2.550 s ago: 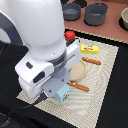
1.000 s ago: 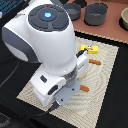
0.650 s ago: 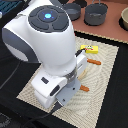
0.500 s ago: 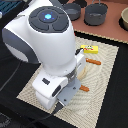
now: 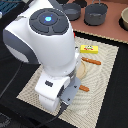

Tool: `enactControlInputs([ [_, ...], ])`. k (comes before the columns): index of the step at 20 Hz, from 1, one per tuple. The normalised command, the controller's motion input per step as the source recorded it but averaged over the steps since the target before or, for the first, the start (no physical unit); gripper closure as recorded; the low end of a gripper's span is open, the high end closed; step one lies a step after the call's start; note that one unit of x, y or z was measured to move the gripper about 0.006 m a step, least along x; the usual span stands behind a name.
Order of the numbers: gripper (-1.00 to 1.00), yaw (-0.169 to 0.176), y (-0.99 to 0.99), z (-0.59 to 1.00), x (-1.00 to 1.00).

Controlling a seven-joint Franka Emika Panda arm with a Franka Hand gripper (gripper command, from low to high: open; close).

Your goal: Interact with the objects in diverse but meaningful ways.

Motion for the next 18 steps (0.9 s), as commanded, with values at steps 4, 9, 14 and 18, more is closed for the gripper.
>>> enactControlInputs([
  [4, -1.0, 0.0, -0.39, 0.0, 0.03],
  [9, -1.0, 0.01, -0.25, 0.0, 0.0],
  [14, -1.0, 0.027, -0.08, 0.07, 0.01],
  [18, 1.0, 0.026, -0.04, 0.13, 0.09],
])
